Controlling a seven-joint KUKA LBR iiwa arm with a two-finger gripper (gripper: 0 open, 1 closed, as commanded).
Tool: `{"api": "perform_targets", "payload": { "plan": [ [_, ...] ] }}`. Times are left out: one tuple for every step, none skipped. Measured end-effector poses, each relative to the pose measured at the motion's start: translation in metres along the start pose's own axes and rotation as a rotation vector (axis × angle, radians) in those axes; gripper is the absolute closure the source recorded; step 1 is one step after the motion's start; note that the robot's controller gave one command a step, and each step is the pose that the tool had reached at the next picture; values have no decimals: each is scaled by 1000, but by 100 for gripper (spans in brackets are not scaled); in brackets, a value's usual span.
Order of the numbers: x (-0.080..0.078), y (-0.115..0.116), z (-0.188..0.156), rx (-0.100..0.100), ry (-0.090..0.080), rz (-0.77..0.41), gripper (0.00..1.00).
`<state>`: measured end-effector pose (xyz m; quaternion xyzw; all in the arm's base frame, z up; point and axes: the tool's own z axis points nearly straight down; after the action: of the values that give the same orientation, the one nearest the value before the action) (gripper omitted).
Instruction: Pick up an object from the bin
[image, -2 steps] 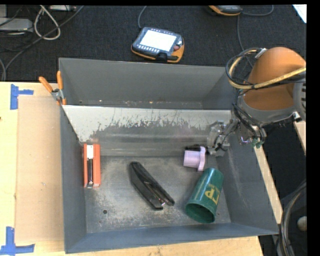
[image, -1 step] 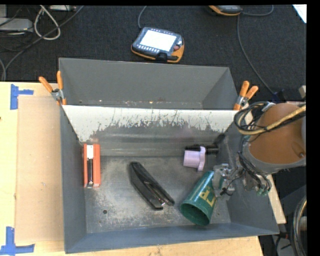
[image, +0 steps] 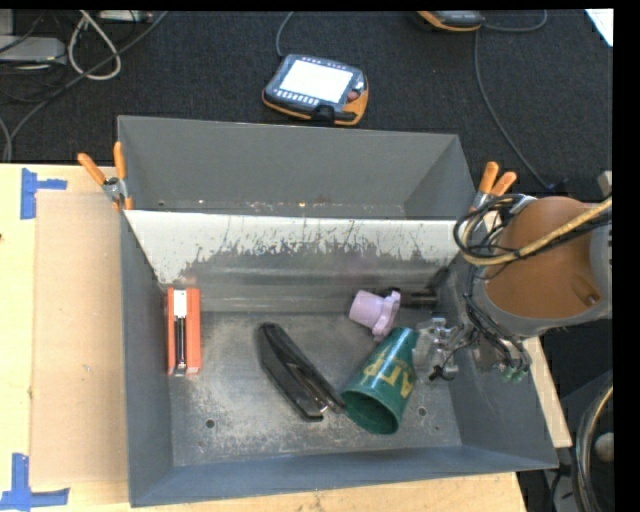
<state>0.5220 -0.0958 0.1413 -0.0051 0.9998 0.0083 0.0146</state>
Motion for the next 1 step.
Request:
{"api": "perform_targets", "payload": {
  "plan": [
    [40, 48, 58, -7, 28, -136, 100]
  ]
}}
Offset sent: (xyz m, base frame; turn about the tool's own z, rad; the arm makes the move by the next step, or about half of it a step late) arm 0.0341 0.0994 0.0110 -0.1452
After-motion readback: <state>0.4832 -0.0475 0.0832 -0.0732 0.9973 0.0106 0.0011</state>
